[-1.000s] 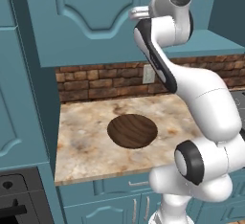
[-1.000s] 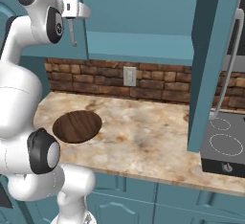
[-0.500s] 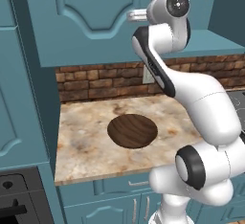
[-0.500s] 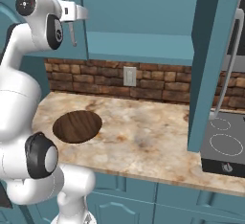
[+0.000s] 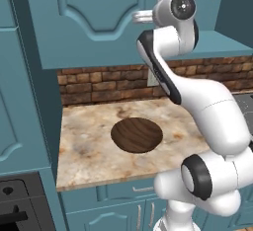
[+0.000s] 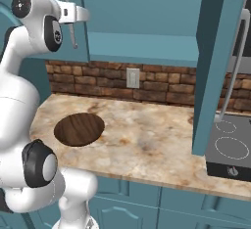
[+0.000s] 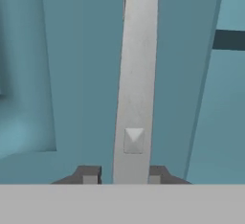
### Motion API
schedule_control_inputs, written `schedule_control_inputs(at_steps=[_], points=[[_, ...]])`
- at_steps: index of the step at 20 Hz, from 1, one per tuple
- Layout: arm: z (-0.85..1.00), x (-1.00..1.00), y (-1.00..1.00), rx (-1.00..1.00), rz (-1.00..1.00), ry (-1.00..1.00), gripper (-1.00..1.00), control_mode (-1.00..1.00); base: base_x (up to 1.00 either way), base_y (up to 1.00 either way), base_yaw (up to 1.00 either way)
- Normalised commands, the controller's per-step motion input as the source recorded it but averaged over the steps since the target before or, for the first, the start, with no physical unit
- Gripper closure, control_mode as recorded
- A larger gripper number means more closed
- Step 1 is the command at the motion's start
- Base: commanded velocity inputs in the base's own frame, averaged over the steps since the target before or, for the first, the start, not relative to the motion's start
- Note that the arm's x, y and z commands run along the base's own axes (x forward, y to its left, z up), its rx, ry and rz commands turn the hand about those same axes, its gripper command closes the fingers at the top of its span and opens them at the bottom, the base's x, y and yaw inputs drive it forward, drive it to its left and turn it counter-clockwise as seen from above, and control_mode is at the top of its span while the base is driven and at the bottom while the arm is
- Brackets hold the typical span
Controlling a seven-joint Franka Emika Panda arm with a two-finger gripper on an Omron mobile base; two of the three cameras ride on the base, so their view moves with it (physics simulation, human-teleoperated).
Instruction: Open the cabinet and setup a tea strainer by placing it in the bowl upright.
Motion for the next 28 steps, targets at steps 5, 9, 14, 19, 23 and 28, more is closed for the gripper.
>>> schedule_control_inputs(at_steps=[5,9,14,19,23,28], points=[[0.0,-0.44,0.18,0.0,-0.11,0.0,1.0,-1.0,0.0,0.0,0.0],[0.0,-0.48,0.29,0.0,-0.12,0.03,1.0,-1.0,0.0,0.0,0.0],[0.0,-0.57,0.33,0.0,-0.12,0.05,1.0,-1.0,0.0,0.0,0.0],[0.0,-0.66,0.3,0.0,-0.12,0.04,1.0,-1.0,0.0,0.0,0.0],[0.0,-0.75,0.32,0.0,-0.11,0.03,1.0,-1.0,0.0,0.0,0.0],[0.0,-0.8,0.39,0.0,-0.08,0.0,1.0,-1.0,0.0,0.0,0.0]])
